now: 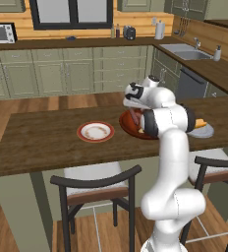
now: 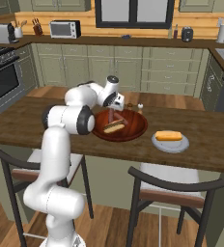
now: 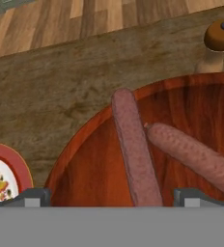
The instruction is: Place one bun and one sausage from the bowl on each plate.
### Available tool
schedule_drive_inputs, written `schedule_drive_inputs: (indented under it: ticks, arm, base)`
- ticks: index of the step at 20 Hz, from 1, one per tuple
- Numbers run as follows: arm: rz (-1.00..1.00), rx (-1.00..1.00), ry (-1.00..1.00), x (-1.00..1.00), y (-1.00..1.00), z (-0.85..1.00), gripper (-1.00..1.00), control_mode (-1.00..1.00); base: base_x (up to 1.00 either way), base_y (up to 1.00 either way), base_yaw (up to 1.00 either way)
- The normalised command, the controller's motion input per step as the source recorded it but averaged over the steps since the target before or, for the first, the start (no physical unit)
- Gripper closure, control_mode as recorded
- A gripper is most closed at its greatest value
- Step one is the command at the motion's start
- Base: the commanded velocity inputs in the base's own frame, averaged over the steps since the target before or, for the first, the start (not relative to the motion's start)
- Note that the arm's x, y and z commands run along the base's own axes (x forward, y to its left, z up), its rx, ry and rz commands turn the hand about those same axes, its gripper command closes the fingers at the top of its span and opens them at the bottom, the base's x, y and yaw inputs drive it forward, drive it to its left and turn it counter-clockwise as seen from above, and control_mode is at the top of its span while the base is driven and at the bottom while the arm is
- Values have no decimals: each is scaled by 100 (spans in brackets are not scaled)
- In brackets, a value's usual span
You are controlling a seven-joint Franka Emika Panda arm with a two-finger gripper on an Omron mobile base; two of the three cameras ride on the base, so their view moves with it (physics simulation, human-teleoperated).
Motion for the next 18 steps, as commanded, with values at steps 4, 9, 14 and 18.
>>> schedule_drive_inputs:
  ticks: [4,9,14,18]
  arm:
    - [0,0,0,22,-4,-10,-100,-100]
    - [1,0,0,26,-12,-6,-100,-100]
    - [2,0,0,30,-4,-7,-100,-100]
    - [1,0,0,33,0,-12,-100,-100]
  base:
    - [0,0,0]
    - [0,0,0]
    - [0,0,0]
    - [0,0,0]
